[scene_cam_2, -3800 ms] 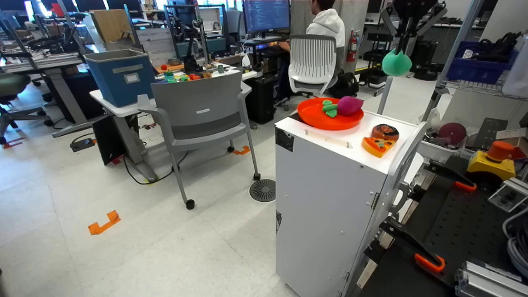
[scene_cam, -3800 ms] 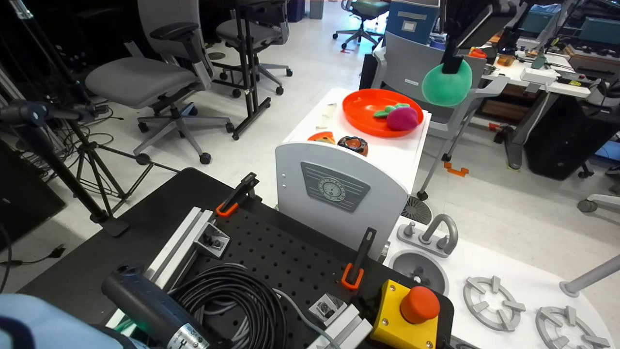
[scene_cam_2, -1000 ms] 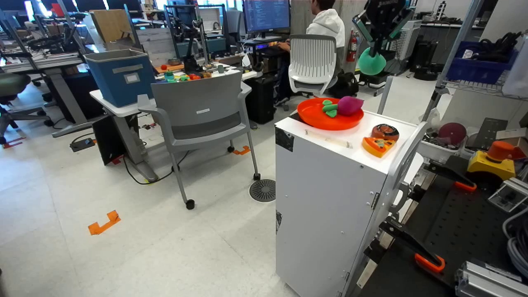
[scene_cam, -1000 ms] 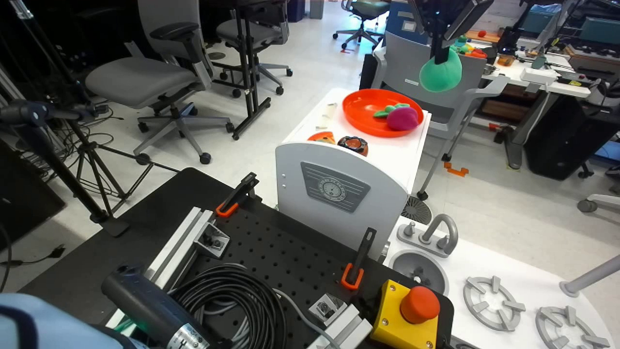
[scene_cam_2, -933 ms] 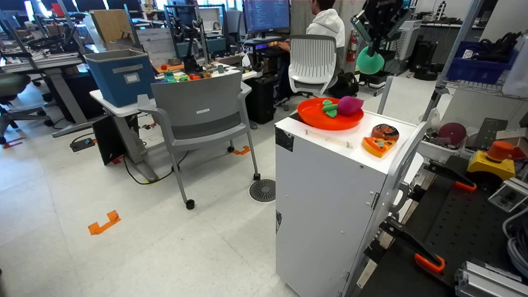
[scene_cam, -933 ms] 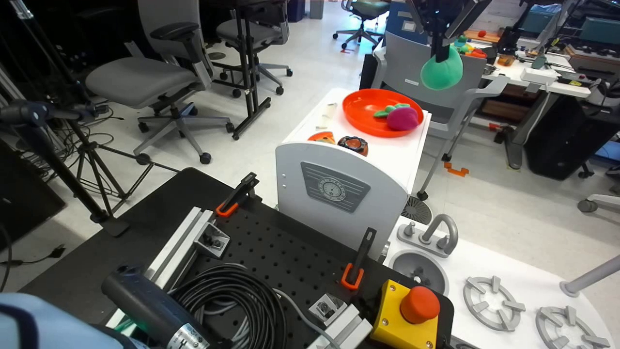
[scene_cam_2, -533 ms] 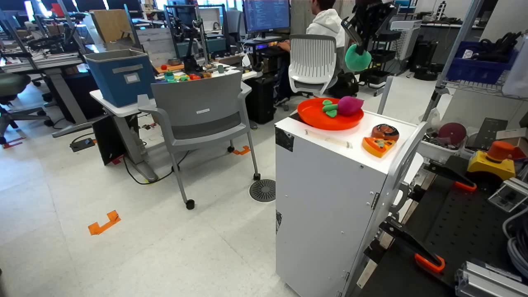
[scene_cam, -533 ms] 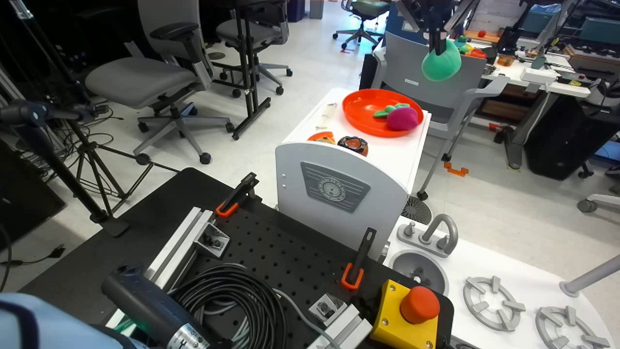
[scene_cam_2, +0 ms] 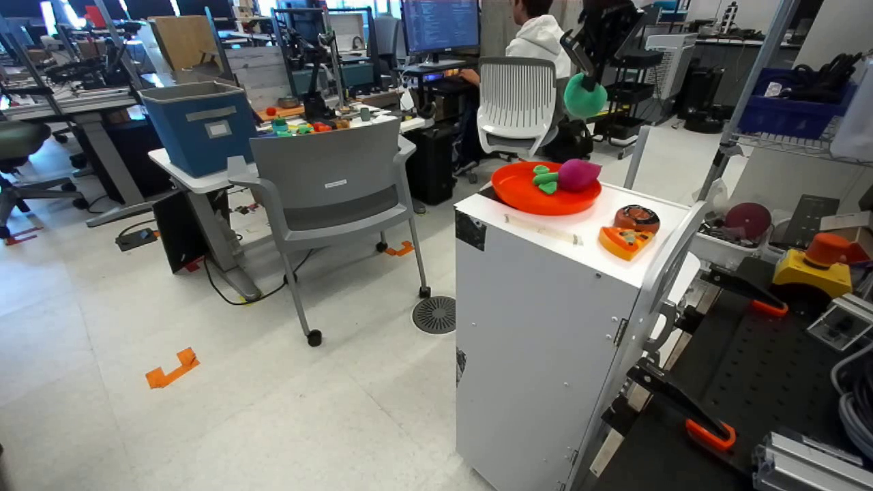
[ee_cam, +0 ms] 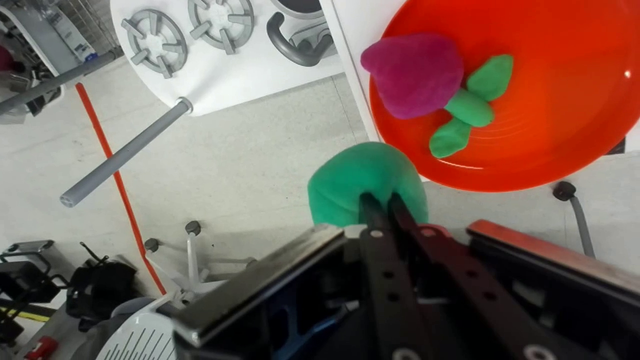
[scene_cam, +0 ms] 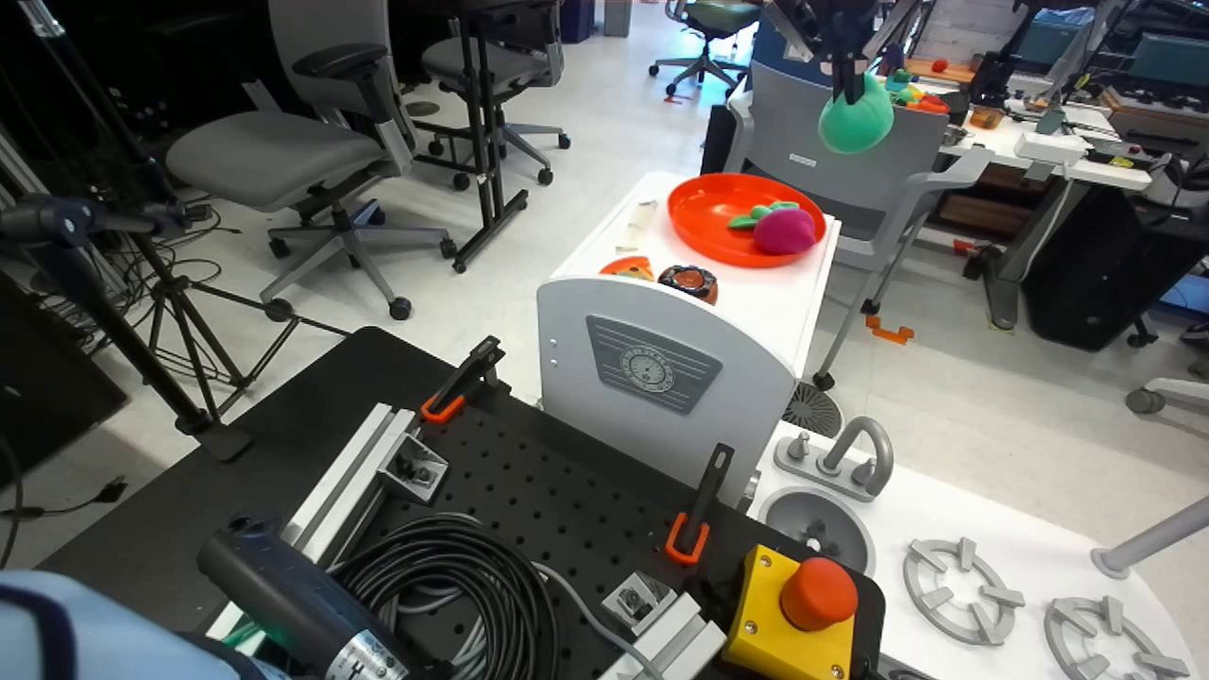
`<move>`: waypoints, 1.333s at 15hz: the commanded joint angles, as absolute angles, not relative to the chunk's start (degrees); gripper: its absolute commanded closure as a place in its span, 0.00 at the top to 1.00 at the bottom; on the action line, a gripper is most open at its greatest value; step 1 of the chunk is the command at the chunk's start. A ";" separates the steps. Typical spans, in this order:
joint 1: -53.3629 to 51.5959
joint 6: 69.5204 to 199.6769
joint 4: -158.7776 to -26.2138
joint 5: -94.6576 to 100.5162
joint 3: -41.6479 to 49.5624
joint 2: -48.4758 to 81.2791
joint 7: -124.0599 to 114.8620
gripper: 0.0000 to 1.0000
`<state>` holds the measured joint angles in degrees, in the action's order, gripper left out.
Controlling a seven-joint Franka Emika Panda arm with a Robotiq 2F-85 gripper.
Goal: Remove the green plushie from the orange plate
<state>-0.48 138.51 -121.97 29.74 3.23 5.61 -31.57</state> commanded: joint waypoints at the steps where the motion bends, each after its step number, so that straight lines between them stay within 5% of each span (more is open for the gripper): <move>1: -0.51 139.45 -121.83 28.70 3.30 5.67 -29.27 0.32; 4: -0.50 139.54 -121.91 28.92 3.36 5.59 -29.15 0.42; 12: -0.48 139.99 -121.97 29.63 3.53 5.74 -29.90 1.00; 20: -0.62 139.12 -121.48 29.26 3.47 6.35 -30.44 1.00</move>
<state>-0.47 138.52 -121.97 29.77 3.24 5.77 -30.82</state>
